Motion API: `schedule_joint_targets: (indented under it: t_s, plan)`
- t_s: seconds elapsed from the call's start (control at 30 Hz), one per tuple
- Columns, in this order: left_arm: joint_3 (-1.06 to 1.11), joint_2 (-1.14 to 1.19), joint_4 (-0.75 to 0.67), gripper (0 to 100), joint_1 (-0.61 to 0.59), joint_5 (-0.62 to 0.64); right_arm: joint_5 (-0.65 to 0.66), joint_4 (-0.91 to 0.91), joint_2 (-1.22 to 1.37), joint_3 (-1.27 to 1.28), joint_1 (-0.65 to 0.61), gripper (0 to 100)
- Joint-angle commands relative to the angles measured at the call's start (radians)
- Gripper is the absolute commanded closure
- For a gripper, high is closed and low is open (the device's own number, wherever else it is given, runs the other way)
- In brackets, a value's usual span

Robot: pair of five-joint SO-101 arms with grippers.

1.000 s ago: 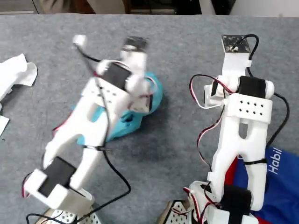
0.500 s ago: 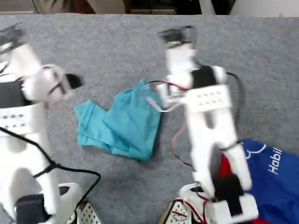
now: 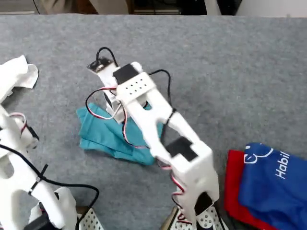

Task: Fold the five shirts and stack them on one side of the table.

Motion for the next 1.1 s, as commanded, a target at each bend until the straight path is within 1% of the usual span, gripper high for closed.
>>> schedule_joint_targets:
  t_s: [0.0,0.1,0.17,0.23,0.27,0.37,0.53,0.73,0.83,0.97,1.07]
  plan:
    - [0.057,-0.071,-0.017,93,-0.025,-0.040,-0.006,0.034,0.099,-0.124,0.027,68.2]
    - [0.092,-0.114,-0.017,93,-0.023,-0.043,-0.002,0.048,0.170,-0.197,0.093,87.2]
    - [0.109,-0.137,-0.018,93,-0.021,-0.043,0.049,0.061,0.197,-0.240,0.139,99.8]
    - [0.123,-0.156,-0.018,93,-0.021,-0.043,0.092,0.110,0.206,-0.285,0.182,95.8]
    - [0.129,-0.162,-0.018,93,-0.020,-0.043,0.104,0.132,0.206,-0.305,0.202,95.3]
    - [0.149,-0.168,-0.029,93,-0.020,-0.037,0.114,0.167,0.203,-0.360,0.278,98.9]
    - [0.224,-0.168,-0.147,93,-0.020,-0.035,0.115,0.169,0.203,-0.386,0.417,99.3]
    - [0.259,-0.160,-0.230,93,-0.008,-0.034,0.189,0.169,0.205,-0.384,0.581,99.3]
    - [0.261,-0.160,-0.236,93,0.054,-0.031,0.229,0.169,0.209,-0.384,0.677,99.3]
    - [0.255,-0.160,-0.241,93,0.187,0.069,0.288,0.169,0.211,-0.384,0.803,99.3]
    - [0.259,-0.159,-0.292,93,0.293,0.138,0.330,0.169,0.213,-0.383,0.886,99.3]
